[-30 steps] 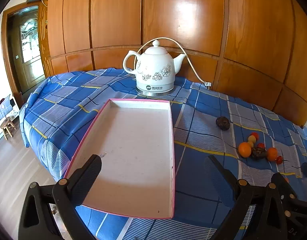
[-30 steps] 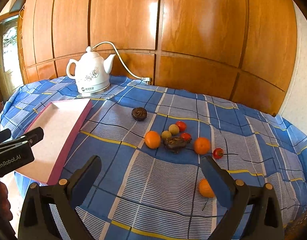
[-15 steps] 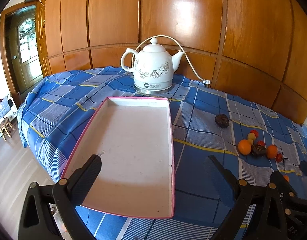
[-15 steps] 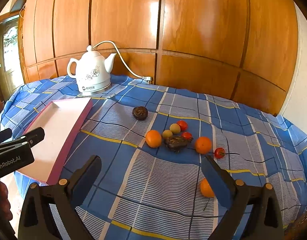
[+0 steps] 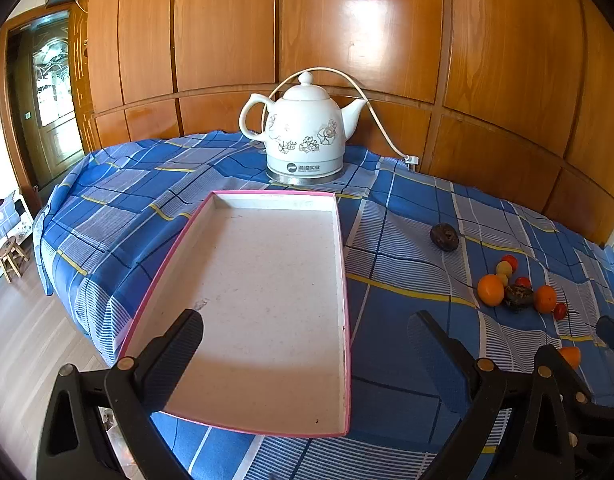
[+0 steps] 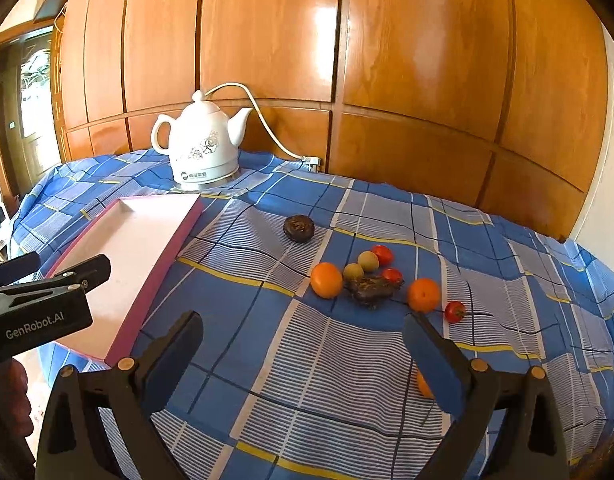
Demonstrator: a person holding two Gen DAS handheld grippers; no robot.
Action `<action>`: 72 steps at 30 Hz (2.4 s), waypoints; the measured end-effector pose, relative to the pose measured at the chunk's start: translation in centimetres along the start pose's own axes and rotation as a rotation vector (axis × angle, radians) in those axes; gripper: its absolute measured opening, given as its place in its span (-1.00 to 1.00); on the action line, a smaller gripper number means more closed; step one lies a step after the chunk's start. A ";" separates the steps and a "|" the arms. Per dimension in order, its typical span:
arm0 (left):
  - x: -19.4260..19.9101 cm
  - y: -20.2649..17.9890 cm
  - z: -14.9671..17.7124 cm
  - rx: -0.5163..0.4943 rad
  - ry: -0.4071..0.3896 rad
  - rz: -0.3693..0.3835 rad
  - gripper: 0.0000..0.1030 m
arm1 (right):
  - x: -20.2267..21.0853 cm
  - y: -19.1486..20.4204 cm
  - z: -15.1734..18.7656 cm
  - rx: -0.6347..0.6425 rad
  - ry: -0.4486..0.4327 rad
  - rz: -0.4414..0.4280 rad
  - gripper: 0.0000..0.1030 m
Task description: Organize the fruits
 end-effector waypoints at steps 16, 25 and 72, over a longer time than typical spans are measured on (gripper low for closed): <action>-0.1 -1.9 0.0 -0.072 0.015 0.032 0.99 | -0.2 -0.4 0.0 -0.001 0.008 -0.012 0.97; 0.4 -5.2 -0.9 -0.197 -0.010 0.110 0.99 | -1.6 -2.5 0.5 -0.017 0.080 0.004 0.97; -4.1 -30.9 8.9 -0.706 0.338 0.639 -0.21 | -0.9 -22.5 1.7 -0.454 0.155 -0.020 -0.02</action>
Point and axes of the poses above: each gripper's, at about its wrist camera, not at the fingertips, and x roughly against the way its jaws point, y to its left, z to its underside, the point moved 9 cm from there along -x, roughly the way its jaws point, and after that the axes turned 11 degrees about y, right-handed, at the moved point
